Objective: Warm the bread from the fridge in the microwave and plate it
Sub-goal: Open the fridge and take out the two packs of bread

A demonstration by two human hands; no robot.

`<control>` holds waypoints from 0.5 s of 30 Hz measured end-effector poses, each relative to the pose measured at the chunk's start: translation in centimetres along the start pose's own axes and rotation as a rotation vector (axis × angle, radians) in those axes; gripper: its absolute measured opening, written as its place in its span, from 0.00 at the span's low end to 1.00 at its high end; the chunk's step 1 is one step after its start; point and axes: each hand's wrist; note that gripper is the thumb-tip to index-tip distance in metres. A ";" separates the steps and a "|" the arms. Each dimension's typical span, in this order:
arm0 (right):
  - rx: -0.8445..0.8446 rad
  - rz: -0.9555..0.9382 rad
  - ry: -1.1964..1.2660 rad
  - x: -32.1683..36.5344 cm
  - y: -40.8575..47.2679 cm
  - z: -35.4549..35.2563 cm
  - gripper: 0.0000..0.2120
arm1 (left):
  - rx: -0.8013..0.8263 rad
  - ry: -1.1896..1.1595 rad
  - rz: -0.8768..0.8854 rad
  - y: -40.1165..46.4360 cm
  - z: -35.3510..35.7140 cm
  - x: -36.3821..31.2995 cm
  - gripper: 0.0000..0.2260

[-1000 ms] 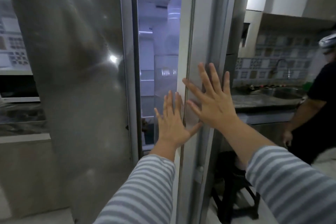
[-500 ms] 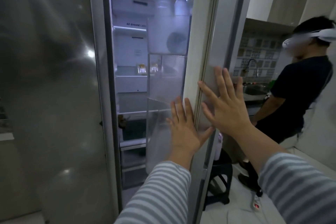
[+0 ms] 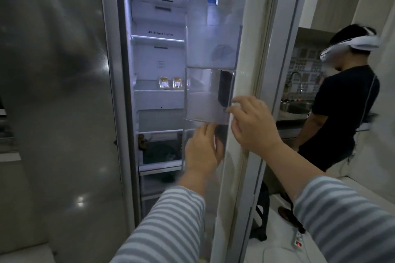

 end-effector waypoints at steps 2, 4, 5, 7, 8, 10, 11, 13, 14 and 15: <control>0.014 -0.070 0.124 1.4 0.7 0.7 0.06 | 0.016 0.112 -0.035 0.7 -1.8 2.1 0.11; 0.031 -0.081 0.213 3.0 1.3 1.7 0.05 | 0.051 0.236 -0.067 1.2 -3.8 4.0 0.09; 0.034 -0.073 0.255 3.8 1.5 2.3 0.03 | 0.065 0.278 -0.092 1.3 -4.8 4.9 0.08; 0.055 -0.050 0.338 5.5 1.7 3.6 0.03 | 0.087 0.346 -0.153 1.3 -6.5 6.4 0.05; 0.082 -0.038 0.371 6.3 1.9 4.2 0.04 | 0.100 0.376 -0.178 1.3 -7.2 7.2 0.06; 0.163 -0.001 0.418 7.7 2.3 5.6 0.08 | 0.162 0.420 -0.218 1.6 -8.3 8.7 0.09; 0.231 0.030 0.447 8.3 2.7 6.4 0.11 | 0.211 0.434 -0.236 1.9 -8.7 9.5 0.11; 0.378 0.107 0.509 9.2 3.7 8.4 0.18 | 0.312 0.424 -0.283 3.1 -9.3 11.1 0.14; 0.451 0.144 0.528 9.5 4.3 9.5 0.20 | 0.349 0.407 -0.298 3.8 -9.4 12.0 0.15; 0.514 0.174 0.538 9.7 5.0 10.7 0.23 | 0.379 0.388 -0.304 4.6 -9.5 13.0 0.16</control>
Point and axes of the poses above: each hand's wrist, its own y-axis towards the middle knuckle, its own z-axis out of the palm, x = y × z, and after that the axes turned 2 degrees about -x, right-handed
